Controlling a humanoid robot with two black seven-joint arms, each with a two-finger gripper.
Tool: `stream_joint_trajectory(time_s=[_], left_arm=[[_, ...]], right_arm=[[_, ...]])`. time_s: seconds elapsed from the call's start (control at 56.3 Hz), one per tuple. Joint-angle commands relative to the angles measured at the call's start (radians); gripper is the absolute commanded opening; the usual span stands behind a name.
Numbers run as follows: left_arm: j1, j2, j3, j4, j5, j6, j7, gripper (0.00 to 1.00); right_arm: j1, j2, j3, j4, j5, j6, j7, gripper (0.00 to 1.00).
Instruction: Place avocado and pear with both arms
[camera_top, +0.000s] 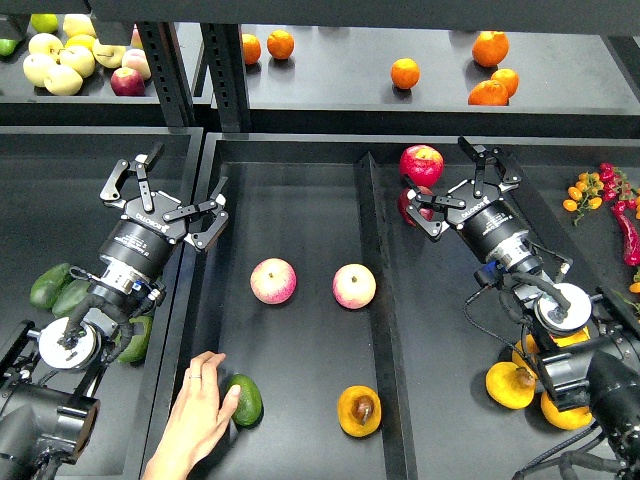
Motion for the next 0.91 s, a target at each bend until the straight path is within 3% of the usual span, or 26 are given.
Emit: stream_joint_trajectory(time_s=[0.0, 0.693, 0.888], left_arm=[[0.0, 0.0, -0.001, 0.007, 0.0, 0.0, 0.001, 1.0], [0.011, 0.0, -0.006, 0.012, 0.0, 0.0, 0.021, 1.0], [0.009, 0.0, -0.012, 0.01, 0.0, 0.0, 0.116, 1.0]], right_arm=[[0.0, 0.0, 0.0, 0.0, 0.0, 0.0, 0.0, 1.0], [0.0, 0.0, 0.002, 0.0, 0.0, 0.0, 0.0, 1.0], [0.0, 0.0, -0.001, 0.011, 0.002, 0.0, 0.002, 1.0]])
